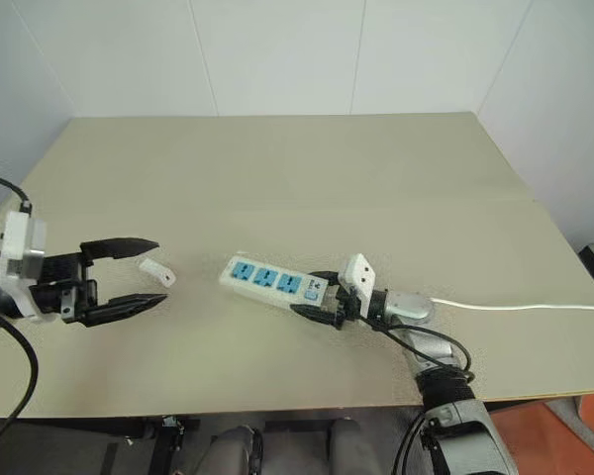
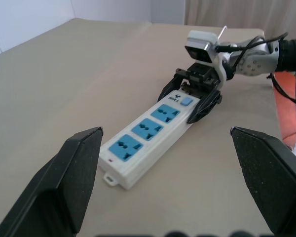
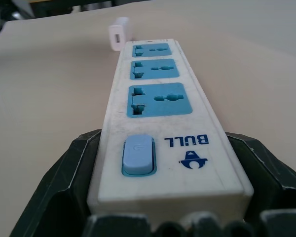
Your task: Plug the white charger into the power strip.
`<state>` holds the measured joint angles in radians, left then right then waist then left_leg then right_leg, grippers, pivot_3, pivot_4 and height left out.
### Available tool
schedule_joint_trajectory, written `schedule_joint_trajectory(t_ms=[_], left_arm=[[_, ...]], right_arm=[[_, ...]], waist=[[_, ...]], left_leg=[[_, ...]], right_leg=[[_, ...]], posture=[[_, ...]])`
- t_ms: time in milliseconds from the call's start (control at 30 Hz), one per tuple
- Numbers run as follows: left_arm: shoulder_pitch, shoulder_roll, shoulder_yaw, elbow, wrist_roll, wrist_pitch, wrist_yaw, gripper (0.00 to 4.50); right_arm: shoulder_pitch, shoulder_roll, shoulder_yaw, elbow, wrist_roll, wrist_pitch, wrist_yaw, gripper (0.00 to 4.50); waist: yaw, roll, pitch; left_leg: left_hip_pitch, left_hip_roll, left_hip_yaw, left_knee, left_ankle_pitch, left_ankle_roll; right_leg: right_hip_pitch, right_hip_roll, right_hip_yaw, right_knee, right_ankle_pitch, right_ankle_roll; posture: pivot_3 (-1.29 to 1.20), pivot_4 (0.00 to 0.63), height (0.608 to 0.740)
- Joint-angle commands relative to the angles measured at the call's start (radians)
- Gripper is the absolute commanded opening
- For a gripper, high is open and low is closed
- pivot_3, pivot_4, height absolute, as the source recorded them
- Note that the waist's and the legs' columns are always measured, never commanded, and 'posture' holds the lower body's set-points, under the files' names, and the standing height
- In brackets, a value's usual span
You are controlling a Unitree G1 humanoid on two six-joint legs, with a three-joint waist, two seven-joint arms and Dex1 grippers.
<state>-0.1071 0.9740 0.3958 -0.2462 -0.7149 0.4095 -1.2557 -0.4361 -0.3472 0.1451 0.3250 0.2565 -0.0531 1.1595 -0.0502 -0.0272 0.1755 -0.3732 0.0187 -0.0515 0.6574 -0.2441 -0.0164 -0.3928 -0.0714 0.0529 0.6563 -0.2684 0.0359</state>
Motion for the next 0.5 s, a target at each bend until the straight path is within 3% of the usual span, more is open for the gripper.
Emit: schedule_joint_trajectory(t_ms=[33, 333, 500], left_arm=[[-0.015, 0.051, 0.029, 0.033, 0.051, -0.052, -0.031, 4.5], [-0.04, 0.187, -0.048, 0.185, 0.232, -0.211, -0.167, 4.5], [-0.21, 0.273, -0.17, 0.347, 0.317, -0.329, -0.312, 4.5]], right_arm=[[-0.036, -0.004, 0.008, -0.005, 0.018, -0.052, 0.066, 3.42], [-0.055, 0.008, 0.034, 0.05, -0.008, -0.093, 0.116, 3.42], [-0.068, 0.019, 0.039, 0.084, -0.016, -0.11, 0.118, 3.42]], waist=[[-0.001, 0.0, 0.0], [0.0, 0.0, 0.002], [0.001, 0.0, 0.003]], left_leg=[[0.0, 0.0, 0.0, 0.0, 0.0, 0.0], [-0.001, 0.0, 0.001, -0.001, 0.0, 0.0], [-0.003, 0.0, 0.001, -0.001, 0.0, 0.0]], right_leg=[[0.0, 0.0, 0.0, 0.0, 0.0, 0.0], [-0.002, 0.0, 0.0, 0.0, 0.0, 0.0], [-0.005, 0.001, 0.0, 0.001, 0.0, 0.0]], posture=[[0.0, 0.15, 0.74], [0.0, 0.15, 0.74], [0.0, 0.15, 0.74]])
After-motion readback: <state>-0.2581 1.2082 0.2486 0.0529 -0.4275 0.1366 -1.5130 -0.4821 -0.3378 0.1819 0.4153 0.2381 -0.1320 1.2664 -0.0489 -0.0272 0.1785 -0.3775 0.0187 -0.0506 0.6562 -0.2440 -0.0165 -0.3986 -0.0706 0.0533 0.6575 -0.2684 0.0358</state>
